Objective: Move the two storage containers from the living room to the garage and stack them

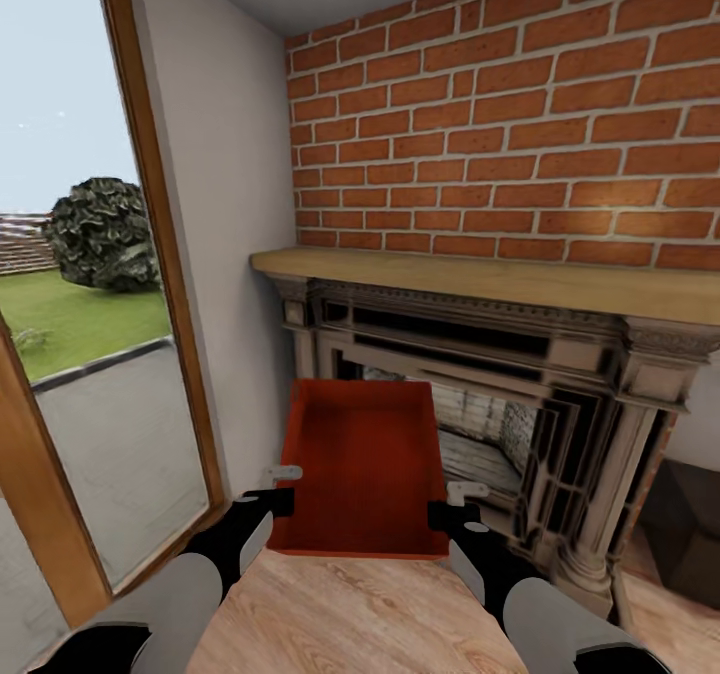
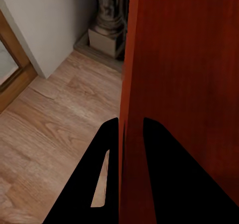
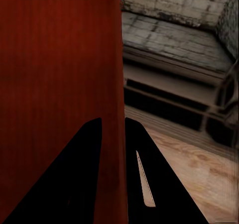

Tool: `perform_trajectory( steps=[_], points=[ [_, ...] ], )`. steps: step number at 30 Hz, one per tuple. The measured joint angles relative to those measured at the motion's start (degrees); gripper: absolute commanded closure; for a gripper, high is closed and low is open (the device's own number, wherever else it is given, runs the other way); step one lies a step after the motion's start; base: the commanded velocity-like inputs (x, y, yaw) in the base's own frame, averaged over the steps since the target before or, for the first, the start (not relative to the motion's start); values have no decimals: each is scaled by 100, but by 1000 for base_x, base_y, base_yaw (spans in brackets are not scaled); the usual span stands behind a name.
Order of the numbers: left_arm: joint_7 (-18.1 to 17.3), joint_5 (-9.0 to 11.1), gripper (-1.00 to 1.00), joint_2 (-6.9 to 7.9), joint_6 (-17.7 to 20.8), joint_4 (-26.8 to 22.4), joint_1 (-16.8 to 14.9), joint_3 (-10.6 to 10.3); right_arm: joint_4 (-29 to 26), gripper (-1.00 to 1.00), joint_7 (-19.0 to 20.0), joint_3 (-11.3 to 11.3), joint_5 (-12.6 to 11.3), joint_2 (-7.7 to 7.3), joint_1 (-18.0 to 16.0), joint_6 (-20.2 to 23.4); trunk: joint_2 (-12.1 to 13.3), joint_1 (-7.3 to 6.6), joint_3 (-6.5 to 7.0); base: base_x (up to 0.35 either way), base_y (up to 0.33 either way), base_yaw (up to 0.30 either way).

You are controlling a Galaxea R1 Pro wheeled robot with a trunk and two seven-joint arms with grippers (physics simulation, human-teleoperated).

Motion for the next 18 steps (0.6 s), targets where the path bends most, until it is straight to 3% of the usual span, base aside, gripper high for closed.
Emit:
perform_trajectory(
  steps=[18],
  points=[
    [9,1,100,-6,2,-2,0,-4,0,100,14,-3,0,-8,0,0,0,0,37,0,0,-283]
  ],
)
